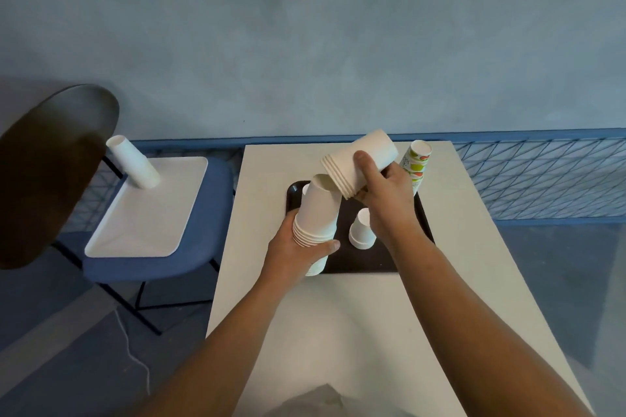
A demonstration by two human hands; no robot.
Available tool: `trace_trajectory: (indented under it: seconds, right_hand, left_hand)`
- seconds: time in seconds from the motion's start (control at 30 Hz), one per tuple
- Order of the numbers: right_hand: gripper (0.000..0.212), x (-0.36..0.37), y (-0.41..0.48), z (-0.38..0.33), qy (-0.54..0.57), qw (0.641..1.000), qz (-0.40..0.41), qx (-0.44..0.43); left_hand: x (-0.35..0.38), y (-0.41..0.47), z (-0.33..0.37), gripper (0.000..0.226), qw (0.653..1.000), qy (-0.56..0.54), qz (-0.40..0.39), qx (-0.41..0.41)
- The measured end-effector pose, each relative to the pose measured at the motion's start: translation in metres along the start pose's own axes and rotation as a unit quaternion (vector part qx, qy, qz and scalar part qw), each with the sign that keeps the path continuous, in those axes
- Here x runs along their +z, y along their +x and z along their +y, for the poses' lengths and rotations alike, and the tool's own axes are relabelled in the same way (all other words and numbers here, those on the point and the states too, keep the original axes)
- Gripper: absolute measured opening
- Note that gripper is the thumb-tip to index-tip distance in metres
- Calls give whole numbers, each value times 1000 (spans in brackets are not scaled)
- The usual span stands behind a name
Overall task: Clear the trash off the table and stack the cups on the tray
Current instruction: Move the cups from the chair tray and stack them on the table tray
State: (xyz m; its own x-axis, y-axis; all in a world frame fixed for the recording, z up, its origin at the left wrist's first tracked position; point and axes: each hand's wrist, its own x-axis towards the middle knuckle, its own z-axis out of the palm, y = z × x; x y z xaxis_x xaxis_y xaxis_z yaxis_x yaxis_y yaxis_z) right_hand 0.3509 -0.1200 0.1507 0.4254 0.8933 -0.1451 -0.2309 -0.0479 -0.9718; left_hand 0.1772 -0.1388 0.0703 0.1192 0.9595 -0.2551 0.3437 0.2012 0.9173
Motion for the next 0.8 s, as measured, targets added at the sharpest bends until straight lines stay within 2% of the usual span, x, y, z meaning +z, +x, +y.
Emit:
trace_trajectory:
  seconds: [0.13,0.23,0.33,0.47,0.53,0.63,0.73,0.8]
  right_hand:
    - [25,-30,22,-1,112,991,-24,73]
    - [20,-50,37,1,165,979,-29,116]
    - [32,-70,50,8,169,976,-23,139]
    - [44,-92,67,24,162,972,11,172]
    - [48,-100,77,35,141,972,31,186]
    - [39,-108,87,52,76,983,48,163]
    - [39,-111,96,71,-44,991,65,111]
    - [48,-110,100,82,-141,985,63,81]
  left_hand:
    - [31,3,7,97,1000,-7,22,-16]
    - [47,3,10,90,998,-19,45,-25]
    - [56,3,10,76,997,-36,65,-29]
    - [59,1,6,79,995,-42,84,-32]
    - [57,1,3,72,994,-42,93,-36]
    - [53,2,1,65,993,-33,104,-37]
    - [45,6,-1,68,994,-22,102,-37]
    - [41,9,-2,69,994,-26,103,-40]
